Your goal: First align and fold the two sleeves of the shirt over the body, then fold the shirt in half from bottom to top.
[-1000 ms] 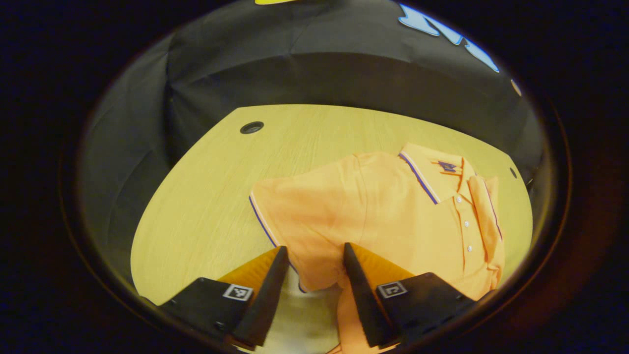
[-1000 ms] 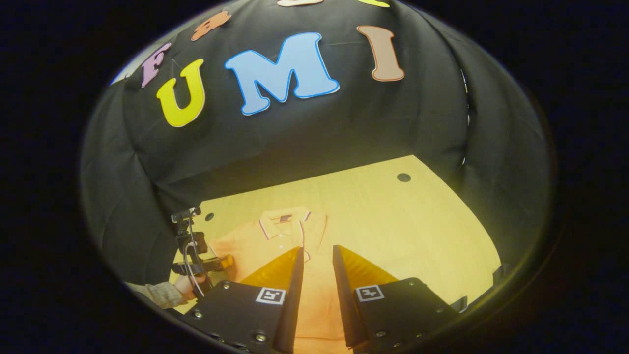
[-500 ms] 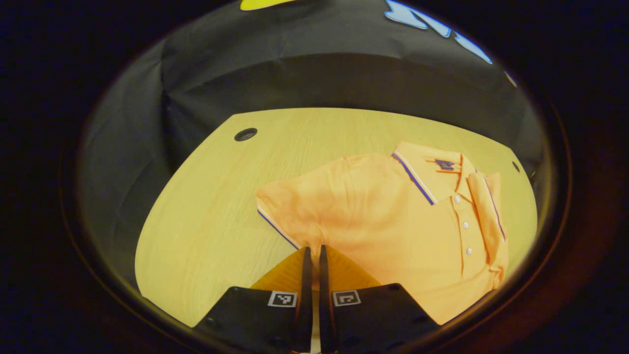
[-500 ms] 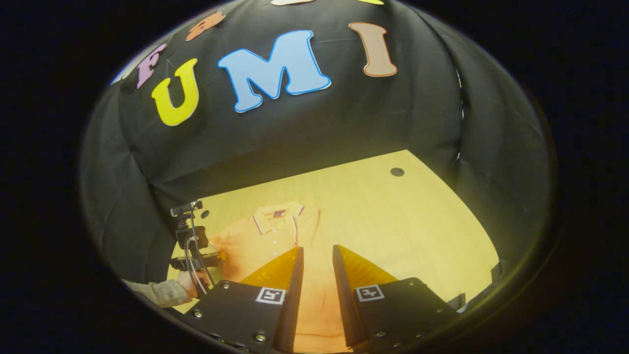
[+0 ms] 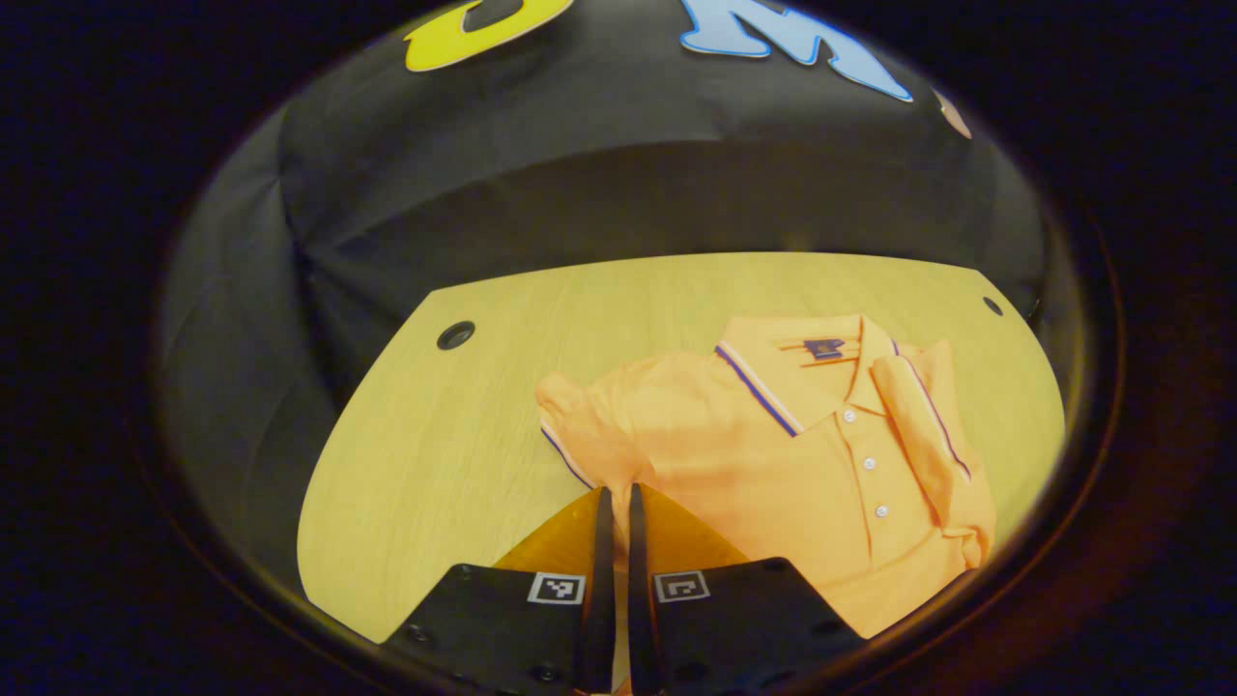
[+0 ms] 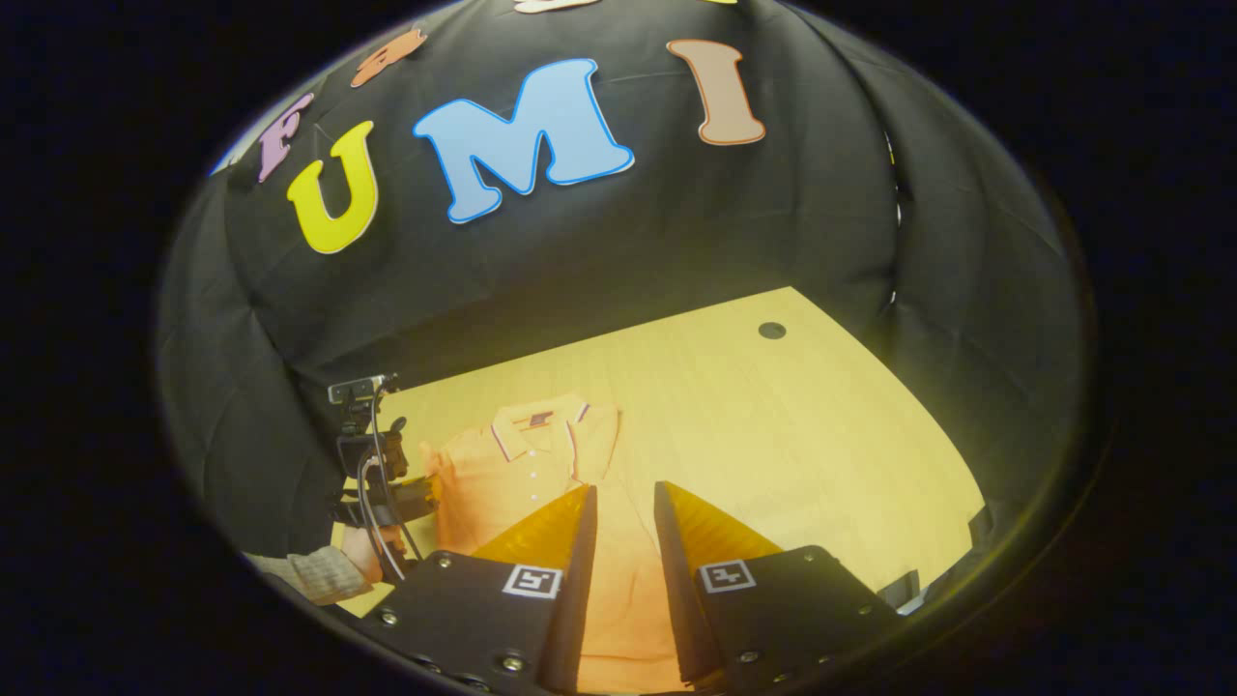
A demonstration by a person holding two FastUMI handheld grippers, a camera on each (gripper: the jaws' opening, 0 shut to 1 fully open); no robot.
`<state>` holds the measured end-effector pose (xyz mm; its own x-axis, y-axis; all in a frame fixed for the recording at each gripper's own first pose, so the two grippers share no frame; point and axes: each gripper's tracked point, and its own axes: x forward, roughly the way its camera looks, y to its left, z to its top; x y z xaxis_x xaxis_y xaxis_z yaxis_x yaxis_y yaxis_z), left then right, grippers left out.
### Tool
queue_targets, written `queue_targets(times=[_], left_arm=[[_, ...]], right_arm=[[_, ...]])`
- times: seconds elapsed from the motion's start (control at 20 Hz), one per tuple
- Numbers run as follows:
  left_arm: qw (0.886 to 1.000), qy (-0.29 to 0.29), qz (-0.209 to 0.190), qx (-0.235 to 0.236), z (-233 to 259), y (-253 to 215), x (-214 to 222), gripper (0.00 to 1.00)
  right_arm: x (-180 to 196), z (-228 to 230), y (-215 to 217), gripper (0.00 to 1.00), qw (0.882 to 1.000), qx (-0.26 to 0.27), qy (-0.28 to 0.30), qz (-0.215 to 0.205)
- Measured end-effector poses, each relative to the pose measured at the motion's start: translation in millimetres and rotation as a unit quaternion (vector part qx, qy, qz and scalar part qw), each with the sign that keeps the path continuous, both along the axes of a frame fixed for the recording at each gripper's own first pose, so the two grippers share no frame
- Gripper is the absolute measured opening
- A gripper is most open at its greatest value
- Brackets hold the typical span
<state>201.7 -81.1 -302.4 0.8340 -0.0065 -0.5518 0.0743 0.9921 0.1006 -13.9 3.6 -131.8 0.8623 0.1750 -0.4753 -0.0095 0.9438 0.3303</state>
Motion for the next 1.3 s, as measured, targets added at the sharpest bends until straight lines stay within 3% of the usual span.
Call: queue_targets(times=[0.25,0.55,0.85,0.9,0.95,1.1,1.3], left_arm=[[0.996,-0.027,-0.084,0.013,25,-74,-3,0.13],[0.983,-0.018,-0.176,0.045,30,-142,-13,0.12],[0.978,0.008,-0.203,0.049,19,-164,-24,0.15],[0.977,0.018,-0.205,0.046,16,-165,-27,0.21],[0.978,0.023,-0.205,0.045,14,-165,-29,0.49],[0.980,0.022,-0.193,0.039,15,-158,-30,0.91],[0.981,0.023,-0.189,0.016,23,-151,-43,0.92]], right_arm=[[-4,-5,-5,0.37,1.000,0.004,0.003,-0.008],[-14,-13,-16,0.37,0.999,0.019,0.009,-0.027],[-22,-22,-24,0.37,0.999,0.030,0.017,-0.041],[-24,-23,-25,0.37,0.998,0.031,0.018,-0.042],[-24,-23,-25,0.37,0.998,0.032,0.018,-0.042],[-25,-26,-24,0.37,0.998,0.032,0.019,-0.041],[-28,-33,-22,0.37,0.999,0.028,0.025,-0.033]])
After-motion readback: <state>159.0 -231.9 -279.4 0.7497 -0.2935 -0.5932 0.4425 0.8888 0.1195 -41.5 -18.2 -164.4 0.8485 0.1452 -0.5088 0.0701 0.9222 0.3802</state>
